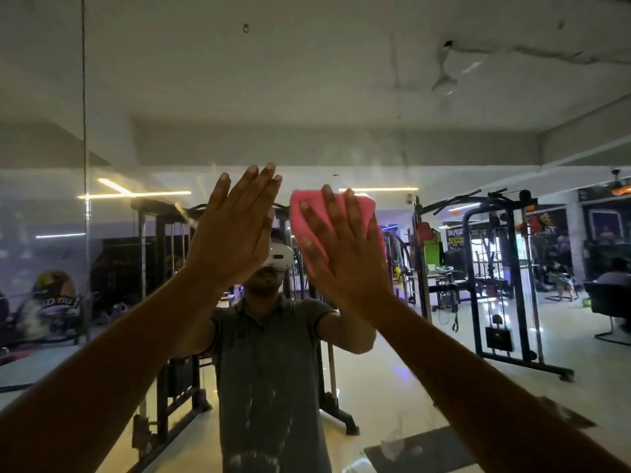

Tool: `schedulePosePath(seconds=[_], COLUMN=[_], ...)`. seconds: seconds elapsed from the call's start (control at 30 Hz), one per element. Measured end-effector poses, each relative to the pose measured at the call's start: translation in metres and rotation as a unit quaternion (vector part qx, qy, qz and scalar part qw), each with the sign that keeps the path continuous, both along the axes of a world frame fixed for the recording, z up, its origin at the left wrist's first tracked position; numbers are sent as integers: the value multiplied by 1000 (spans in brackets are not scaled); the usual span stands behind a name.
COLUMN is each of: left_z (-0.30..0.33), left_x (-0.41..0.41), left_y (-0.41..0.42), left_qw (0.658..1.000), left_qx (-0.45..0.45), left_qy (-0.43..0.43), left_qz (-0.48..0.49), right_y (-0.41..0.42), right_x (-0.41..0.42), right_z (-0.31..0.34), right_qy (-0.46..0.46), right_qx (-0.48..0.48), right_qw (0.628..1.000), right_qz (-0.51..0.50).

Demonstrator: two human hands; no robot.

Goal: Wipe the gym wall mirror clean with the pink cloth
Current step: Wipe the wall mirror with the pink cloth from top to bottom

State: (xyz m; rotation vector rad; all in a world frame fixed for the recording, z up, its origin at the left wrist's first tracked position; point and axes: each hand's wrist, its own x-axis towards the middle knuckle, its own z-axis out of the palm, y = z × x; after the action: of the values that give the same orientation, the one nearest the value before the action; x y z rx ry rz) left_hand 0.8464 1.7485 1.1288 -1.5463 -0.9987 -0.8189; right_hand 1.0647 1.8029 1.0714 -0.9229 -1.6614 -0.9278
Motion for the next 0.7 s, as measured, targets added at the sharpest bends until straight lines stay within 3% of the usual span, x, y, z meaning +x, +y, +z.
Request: schedulePosePath(seconds=[0.1,0.23,0.4,0.5,0.6,0.7], left_z=[2,0,2,8,17,18], left_x=[-7,-5,-4,6,33,60], left_y=[1,1,0,-3,3,14], left_qw=[1000,1000,1000,1000,999,1000], left_qx=[4,-1,0,11,9,-13], left_qy=[18,12,15,25,31,16], left_qz=[10,12,13,14,17,7], right_y=[10,6,5,19,12,9], right_x=[38,19,46,81,64,61], right_z=[-21,18,-31,6,45,13], right_qy=[-36,71,-65,21,109,-13], right_qx=[-8,-10,0,-11,-41,-5], right_qw=[999,997,997,1000,992,1000], right_qz=[14,8,36,4,-38,-21])
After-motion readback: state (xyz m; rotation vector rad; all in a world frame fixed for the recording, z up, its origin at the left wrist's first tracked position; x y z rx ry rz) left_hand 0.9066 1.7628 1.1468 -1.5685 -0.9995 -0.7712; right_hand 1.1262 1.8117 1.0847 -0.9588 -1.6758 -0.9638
